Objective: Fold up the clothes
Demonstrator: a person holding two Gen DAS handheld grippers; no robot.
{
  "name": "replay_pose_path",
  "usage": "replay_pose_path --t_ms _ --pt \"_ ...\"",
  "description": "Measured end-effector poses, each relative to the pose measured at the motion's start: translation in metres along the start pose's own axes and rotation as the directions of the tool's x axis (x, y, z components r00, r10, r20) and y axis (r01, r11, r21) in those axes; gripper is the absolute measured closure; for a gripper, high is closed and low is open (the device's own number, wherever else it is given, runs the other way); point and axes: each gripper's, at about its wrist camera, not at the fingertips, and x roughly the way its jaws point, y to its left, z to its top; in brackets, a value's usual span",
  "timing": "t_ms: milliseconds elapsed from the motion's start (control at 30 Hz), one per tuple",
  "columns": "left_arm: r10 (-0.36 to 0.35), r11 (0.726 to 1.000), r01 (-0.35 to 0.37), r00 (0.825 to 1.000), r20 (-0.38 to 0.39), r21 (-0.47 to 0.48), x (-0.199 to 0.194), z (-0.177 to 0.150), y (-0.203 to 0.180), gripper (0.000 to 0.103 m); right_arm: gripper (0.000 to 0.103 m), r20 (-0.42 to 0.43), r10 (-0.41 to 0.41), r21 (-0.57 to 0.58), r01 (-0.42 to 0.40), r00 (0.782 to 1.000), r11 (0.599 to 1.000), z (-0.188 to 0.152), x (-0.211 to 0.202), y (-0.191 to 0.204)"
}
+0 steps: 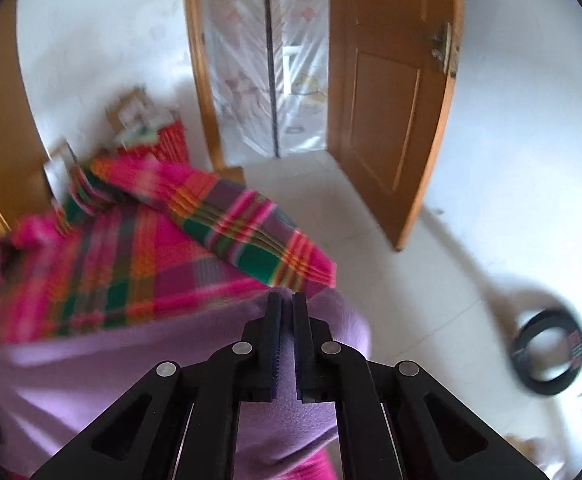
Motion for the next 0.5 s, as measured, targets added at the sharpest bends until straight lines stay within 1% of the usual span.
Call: replay_pose_path --t_ms 67,100,133,167,200,300,367,400,467,500 --pt "0.003 1.0 -0.003 1.0 -0.001 0.005 0.0 -0.001 -0.001 0.09 0.097 -0.036 -0.035 0.003 0.035 0.999 0.999 -0.003 0.01 -0.004" --pt "0.005 1.0 -0.005 1.0 -0.001 0.007 0.0 -0.001 -0.002 0.09 0.097 -0.063 -0.018 0.046 0.021 0.998 0.999 -0.005 0.016 -0.012" --pt "0.004 1.0 -0.004 1.0 -0.002 0.007 0.0 -0.001 -0.002 0.09 0.093 -0.079 -0.005 0.095 0.013 0.997 0.995 -0.007 0.019 -0.022" --pt "0.004 1.0 -0.004 1.0 -0.001 0.006 -0.001 -0.001 -0.002 0.09 0.086 -0.089 0.005 0.139 0.008 0.996 0.99 -0.01 0.02 -0.031" --pt "0.004 1.0 -0.004 1.0 -0.001 0.006 -0.001 0.0 -0.002 0.09 0.083 -0.098 0.024 0.182 -0.006 0.995 0.983 -0.013 0.021 -0.04" --pt "0.008 1.0 -0.008 1.0 0.002 0.014 -0.001 0.0 -0.004 0.09 0.082 -0.115 0.12 0.305 -0.08 0.986 0.949 -0.027 0.023 -0.066" --pt "0.001 1.0 -0.001 1.0 0.005 0.023 -0.001 0.001 -0.007 0.09 0.081 -0.127 0.185 0.385 -0.123 0.975 0.915 -0.038 0.024 -0.08" --pt "-0.005 1.0 0.005 1.0 0.005 0.028 -0.001 0.0 -0.008 0.09 0.079 -0.131 0.228 0.432 -0.151 0.965 0.889 -0.047 0.025 -0.087" --pt "-0.005 1.0 0.005 1.0 0.004 0.027 0.0 -0.001 -0.009 0.089 0.07 -0.137 0.327 0.532 -0.209 0.935 0.82 -0.067 0.028 -0.098" --pt "-0.008 1.0 0.008 1.0 0.004 0.021 0.001 -0.001 -0.008 0.089 0.067 -0.134 0.378 0.577 -0.238 0.916 0.781 -0.077 0.031 -0.101"
